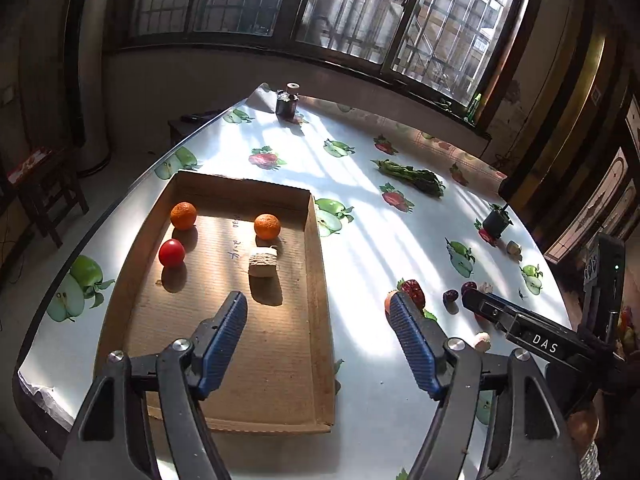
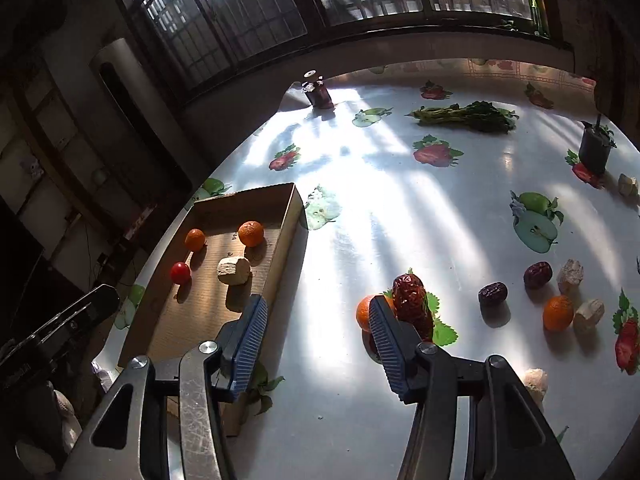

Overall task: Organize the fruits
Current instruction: 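Move both grippers back toward the remaining items on the table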

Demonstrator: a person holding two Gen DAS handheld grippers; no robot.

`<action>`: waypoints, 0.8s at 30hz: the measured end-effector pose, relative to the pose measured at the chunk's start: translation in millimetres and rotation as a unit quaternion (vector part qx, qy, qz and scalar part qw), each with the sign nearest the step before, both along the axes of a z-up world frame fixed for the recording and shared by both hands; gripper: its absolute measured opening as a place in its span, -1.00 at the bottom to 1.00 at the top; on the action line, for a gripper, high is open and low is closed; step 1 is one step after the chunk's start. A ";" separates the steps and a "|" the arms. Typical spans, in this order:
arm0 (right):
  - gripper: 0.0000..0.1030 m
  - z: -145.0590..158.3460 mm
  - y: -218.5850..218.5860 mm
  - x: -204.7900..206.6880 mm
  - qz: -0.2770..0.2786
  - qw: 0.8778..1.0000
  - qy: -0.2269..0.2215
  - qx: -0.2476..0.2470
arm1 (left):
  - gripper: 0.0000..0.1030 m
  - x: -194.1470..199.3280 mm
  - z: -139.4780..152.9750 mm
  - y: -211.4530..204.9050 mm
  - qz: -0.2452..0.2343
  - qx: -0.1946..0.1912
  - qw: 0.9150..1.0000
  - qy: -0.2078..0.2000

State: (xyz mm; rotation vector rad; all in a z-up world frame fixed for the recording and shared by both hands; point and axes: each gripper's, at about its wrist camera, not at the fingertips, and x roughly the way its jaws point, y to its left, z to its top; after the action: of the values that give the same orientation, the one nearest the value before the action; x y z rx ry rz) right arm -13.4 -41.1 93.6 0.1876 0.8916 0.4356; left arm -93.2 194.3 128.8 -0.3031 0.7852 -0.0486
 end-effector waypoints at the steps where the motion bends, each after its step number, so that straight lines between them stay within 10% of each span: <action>1: 0.11 0.9 -22.7 -4.1 -0.017 1.000 -0.002 -0.003 | 0.06 0.1 -1.3 -10.3 -0.015 -0.005 1.000 0.005; 13: 0.11 -12.5 -243.7 -43.2 -0.204 0.977 0.004 -0.060 | -0.03 12.9 -35.7 -122.1 -0.124 0.030 0.991 0.040; 24: 0.11 -48.6 -290.4 -39.5 -0.232 0.970 0.044 -0.052 | -0.03 37.9 -72.0 -174.9 -0.156 0.039 0.983 0.090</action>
State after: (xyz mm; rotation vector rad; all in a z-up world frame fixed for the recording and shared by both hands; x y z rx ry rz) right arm -52.9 -331.5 44.9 0.3131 0.9212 -0.0560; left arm -55.3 19.5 56.8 -0.1082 1.0062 -0.2883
